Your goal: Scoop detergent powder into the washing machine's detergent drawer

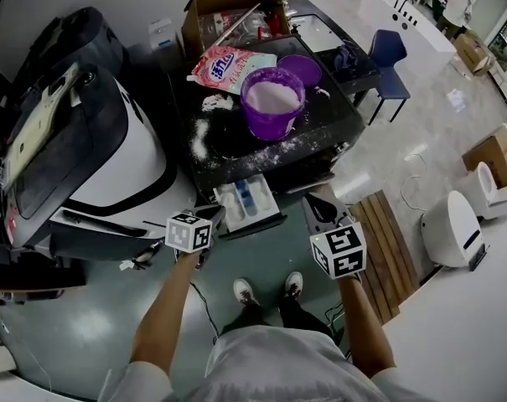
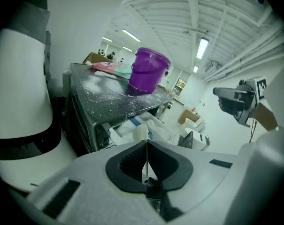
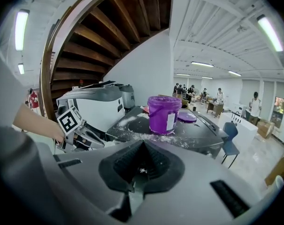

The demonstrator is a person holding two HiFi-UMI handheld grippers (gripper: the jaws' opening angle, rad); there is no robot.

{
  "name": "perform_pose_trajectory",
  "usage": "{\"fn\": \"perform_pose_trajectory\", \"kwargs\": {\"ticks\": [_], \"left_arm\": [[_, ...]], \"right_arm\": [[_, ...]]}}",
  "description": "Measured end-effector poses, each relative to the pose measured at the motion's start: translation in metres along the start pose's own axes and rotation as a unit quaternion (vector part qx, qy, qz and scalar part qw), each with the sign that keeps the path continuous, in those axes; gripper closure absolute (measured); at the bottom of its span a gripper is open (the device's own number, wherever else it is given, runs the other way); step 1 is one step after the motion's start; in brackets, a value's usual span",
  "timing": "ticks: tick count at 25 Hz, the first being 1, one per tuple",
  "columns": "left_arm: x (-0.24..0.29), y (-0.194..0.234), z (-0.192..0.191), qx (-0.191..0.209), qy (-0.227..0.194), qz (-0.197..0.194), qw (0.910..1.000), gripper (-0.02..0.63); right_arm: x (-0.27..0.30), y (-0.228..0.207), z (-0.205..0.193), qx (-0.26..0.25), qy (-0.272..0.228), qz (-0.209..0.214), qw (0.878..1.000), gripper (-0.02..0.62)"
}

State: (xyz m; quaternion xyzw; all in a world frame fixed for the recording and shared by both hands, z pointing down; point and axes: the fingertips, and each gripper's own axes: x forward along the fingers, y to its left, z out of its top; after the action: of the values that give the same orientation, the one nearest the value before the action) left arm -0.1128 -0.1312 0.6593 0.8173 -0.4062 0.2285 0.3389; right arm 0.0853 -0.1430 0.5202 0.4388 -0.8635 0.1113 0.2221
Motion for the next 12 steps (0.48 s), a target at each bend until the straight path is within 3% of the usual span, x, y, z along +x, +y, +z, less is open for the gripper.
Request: {"fn": "perform_pose_trajectory", "kwargs": {"ticks": [5, 9, 12], "left_arm": [[0.005, -0.004, -0.008, 0.055, 0.026, -0.002, 0.9982, 0.592], [0.006, -0.004, -0.016, 0.142, 0.061, 0.014, 0.9879, 0.592], [0.006, -0.005, -0.017, 0.184, 0.068, 0.019, 0.9804, 0.592]], "right_arm": [[0.006, 0.002, 0.000, 0.001, 0.001, 0.006, 1.000, 0.589], [0.009, 0.002, 0.001, -0.004, -0.002, 0.007, 1.000, 0.589], [0.009, 0.001, -0.001, -0.002, 0.000, 0.006, 1.000, 0.589]]}}
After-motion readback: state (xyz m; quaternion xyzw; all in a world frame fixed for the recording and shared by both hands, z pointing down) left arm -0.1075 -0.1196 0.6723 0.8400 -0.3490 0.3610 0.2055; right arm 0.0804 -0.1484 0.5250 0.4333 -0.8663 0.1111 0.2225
